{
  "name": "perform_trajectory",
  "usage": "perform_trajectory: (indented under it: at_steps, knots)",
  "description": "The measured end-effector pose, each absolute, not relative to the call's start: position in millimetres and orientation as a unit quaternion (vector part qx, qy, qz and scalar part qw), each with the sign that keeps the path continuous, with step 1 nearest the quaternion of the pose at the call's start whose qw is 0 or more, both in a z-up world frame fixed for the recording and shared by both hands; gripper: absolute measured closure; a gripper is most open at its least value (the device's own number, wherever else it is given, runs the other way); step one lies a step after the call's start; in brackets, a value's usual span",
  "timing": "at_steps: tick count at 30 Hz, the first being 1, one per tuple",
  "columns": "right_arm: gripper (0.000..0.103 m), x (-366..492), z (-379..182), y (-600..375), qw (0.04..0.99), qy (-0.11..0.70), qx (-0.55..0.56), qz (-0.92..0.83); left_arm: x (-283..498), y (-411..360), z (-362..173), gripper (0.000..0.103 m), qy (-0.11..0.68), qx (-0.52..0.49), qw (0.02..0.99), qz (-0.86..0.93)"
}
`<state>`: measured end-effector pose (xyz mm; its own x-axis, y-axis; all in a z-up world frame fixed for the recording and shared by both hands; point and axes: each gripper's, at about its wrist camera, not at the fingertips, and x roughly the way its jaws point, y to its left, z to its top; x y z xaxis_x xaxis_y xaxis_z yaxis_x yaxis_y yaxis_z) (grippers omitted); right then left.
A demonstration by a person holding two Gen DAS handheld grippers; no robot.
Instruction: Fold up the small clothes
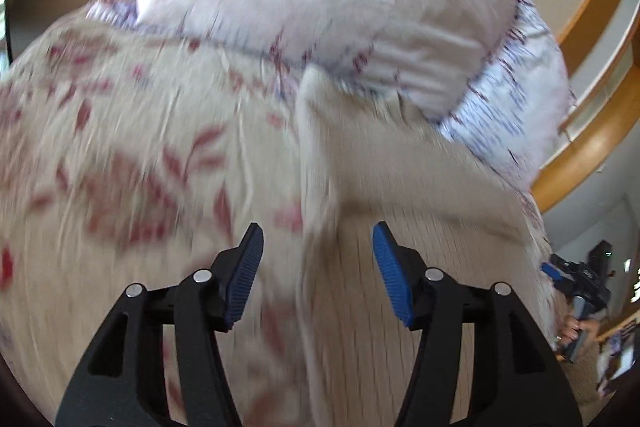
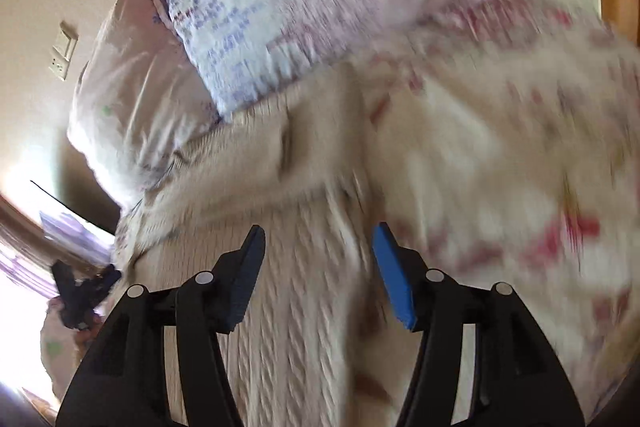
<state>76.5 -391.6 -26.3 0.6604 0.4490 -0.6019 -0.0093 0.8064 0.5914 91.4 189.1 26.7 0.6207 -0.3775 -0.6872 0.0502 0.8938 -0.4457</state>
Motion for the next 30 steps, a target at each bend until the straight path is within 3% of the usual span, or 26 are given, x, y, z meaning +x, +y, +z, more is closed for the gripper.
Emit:
perform_trajectory:
  at_steps: [12, 20, 30]
  knots:
    - [0.059, 13.0, -55.9, -373.5, 0.822, 0.408, 0.337, 0.211, 7.5, 186.9, -1.1, 0.049, 0.422, -0.245, 0.856, -0.174]
    - [0.072, -20.3, -62.6, -354.3, 0.801, 0.402, 0.343, 0.281, -32.9, 172.9, -8.7, 0.066, 0.431, -0.272, 0.829, -0.23]
    - [0.084, -48.9, -62.8, -339.0, 0.807, 0.397, 0.301, 0.317, -59.3, 159.4, -11.5, 0.077, 0.447, -0.271, 0.817, -0.245]
